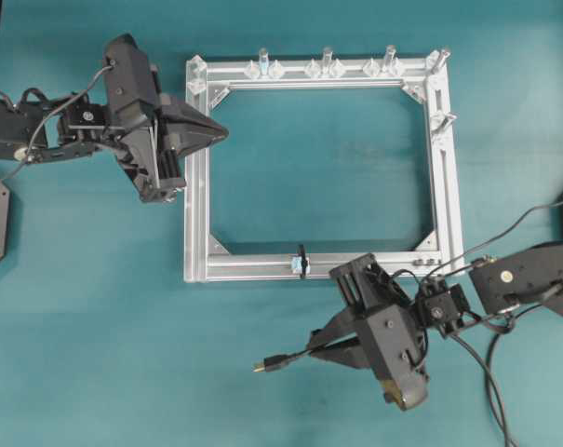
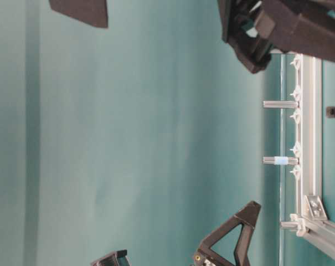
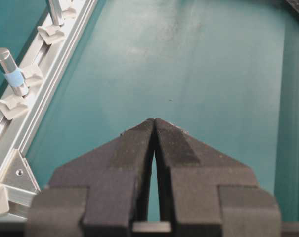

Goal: Insert the wire through the string loop located in the center.
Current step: 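Lift the cable with the right gripper and carry it toward the zip-tie loop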

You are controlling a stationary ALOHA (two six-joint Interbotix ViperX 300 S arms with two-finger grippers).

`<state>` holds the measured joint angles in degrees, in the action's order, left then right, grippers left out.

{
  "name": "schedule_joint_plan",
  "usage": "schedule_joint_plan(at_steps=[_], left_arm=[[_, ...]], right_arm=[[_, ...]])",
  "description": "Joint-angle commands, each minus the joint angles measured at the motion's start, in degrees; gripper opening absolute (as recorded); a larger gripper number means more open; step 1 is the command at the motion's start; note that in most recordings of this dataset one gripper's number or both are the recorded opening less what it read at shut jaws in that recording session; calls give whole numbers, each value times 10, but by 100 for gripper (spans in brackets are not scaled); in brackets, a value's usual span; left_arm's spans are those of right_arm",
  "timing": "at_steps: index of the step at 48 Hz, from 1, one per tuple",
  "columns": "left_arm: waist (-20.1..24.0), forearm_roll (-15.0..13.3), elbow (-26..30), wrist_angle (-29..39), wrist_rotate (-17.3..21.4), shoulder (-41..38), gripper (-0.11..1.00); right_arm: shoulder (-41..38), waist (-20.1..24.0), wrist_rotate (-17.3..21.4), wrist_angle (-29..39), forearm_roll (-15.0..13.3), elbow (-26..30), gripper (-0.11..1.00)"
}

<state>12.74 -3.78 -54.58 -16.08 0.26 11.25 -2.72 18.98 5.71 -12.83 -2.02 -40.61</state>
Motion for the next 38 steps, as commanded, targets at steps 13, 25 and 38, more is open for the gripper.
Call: schedule_joint_plan(at_steps=[13,25,38], left_arm=[[-2,2,8,-3,-3,11,0],[-2,2,6,-3,-3,11,0],[-2,2,8,-3,-3,11,0]], right_arm=[[85,0,1,5,91,-68,8],[131,-32,2,11,119,-134,8],[156,-97,1,30,119,-163,8]])
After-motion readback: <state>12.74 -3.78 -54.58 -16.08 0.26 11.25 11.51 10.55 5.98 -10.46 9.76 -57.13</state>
